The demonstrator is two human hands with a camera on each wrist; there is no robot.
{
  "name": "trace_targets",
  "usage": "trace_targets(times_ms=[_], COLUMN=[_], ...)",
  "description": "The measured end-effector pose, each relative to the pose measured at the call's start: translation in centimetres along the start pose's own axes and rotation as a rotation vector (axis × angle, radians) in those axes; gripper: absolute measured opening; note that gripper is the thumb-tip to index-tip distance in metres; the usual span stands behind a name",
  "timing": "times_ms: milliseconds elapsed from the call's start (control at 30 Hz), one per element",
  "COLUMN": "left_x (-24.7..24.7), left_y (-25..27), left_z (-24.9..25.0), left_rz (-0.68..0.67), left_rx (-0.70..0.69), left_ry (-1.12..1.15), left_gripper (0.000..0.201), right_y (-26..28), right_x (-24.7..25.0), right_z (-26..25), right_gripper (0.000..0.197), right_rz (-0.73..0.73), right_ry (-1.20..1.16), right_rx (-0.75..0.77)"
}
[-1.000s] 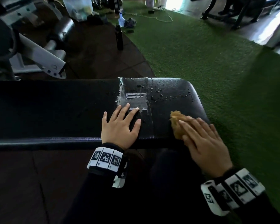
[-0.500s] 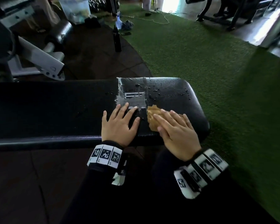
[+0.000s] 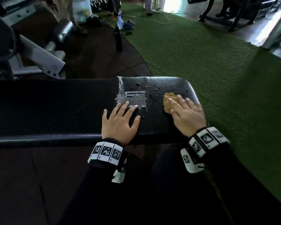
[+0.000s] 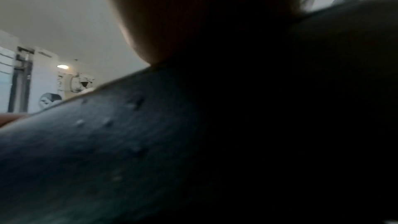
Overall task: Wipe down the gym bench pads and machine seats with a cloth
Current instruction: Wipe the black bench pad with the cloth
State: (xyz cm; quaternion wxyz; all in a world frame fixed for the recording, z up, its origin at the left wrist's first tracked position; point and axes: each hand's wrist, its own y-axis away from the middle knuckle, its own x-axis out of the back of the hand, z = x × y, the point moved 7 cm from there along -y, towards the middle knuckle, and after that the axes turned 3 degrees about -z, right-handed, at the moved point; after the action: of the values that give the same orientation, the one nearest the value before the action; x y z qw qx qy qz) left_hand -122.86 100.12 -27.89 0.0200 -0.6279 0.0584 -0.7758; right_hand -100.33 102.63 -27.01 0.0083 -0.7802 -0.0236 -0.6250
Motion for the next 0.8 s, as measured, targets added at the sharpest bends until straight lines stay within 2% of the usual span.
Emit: trace_targets(times_ms=[167, 367, 500, 600, 667, 800], left_x=[-0.1, -0.2, -0.2, -0.3, -0.3, -0.2], left_y=[-0.1, -0.1, -0.1, -0.1, -0.1, -0.2], left_z=[-0.2, -0.2, -0.2, -0.2, -0.2, -0.3], left_rz=[0.002, 0.016, 0.020, 0.021, 0.019, 0.007], left_rx=[0.002, -0.003, 0.002, 0.002, 0.005, 0.010], left_ry=[-0.011, -0.003, -0.003, -0.009, -0.015, -0.007], left_gripper=[0.054, 0.055, 0.056, 0.056, 0.056, 0.058], right_y=[2.4, 6.9, 7.8, 7.6, 7.6, 7.8], right_x=[-1.0, 0.1, 0.3, -0.2, -0.6, 0.3], right_z=[-4.4, -2.7, -2.4, -3.3, -3.3, 0.1], right_gripper=[0.046, 0.048, 0.035, 0.035, 0.037, 0.032], right_rz=[0.000, 0.074, 0.147, 0.216, 0.212, 0.216], right_ry=[-0.066, -0.195, -0.212, -0.141, -0.095, -0.077], right_rx=[0.289, 0.608, 0.656, 0.656, 0.698, 0.764])
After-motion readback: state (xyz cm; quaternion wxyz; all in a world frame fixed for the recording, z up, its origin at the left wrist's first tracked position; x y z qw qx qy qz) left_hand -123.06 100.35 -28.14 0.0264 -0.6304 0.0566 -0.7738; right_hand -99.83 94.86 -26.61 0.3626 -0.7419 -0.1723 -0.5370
